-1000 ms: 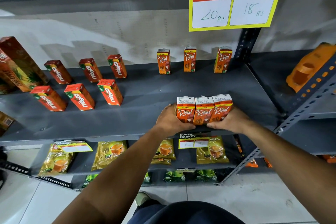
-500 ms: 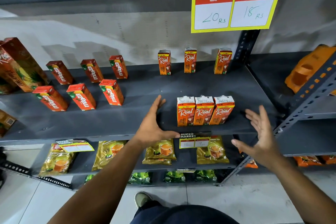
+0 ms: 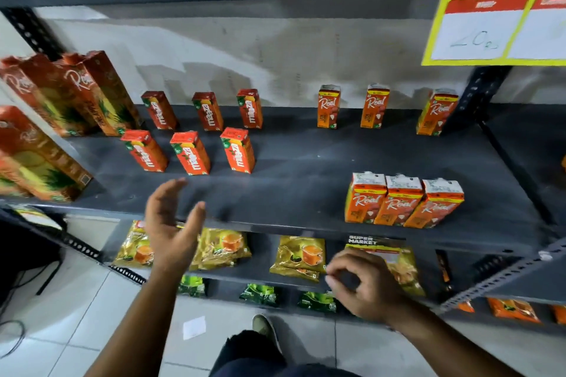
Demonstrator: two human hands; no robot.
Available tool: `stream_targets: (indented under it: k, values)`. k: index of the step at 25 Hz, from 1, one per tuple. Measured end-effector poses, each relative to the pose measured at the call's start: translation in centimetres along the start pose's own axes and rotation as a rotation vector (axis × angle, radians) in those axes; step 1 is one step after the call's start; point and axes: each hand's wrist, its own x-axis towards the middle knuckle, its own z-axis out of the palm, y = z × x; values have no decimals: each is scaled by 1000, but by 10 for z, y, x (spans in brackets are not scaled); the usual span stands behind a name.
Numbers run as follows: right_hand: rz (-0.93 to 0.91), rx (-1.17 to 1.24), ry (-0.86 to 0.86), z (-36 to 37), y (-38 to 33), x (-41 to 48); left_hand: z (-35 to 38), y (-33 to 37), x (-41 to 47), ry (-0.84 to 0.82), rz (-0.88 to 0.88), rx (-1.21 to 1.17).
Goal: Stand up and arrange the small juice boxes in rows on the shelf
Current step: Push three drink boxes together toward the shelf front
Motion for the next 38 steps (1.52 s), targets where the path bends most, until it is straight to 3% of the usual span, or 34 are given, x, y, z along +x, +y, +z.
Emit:
stream_targets:
  k: [4,6,10,15,20,25,35,38]
  values:
    - [0,82,-29,26,-33,70,-58,-18,47,402,-77,-146]
    - [104,155,18,37,-43,112,-67,-29,69,459,-151,-140]
    - [421,272,37,56,-46,200,-86,-59,123,173,-287,8]
    - [581,237,-44,82,-44,262,-117,-96,184,-249,-440,28]
    - [625,317,-22,113,-38,281,-111,-98,211,-441,-384,224]
    - [641,340,-6,142,-46,295,-82,-93,205,-672,-406,170]
    - [659,156,10,161,-57,290,-74,-88,201,-751,-447,138]
    - [599,210,10,168,-67,273,-89,-85,187,-805,-448,112]
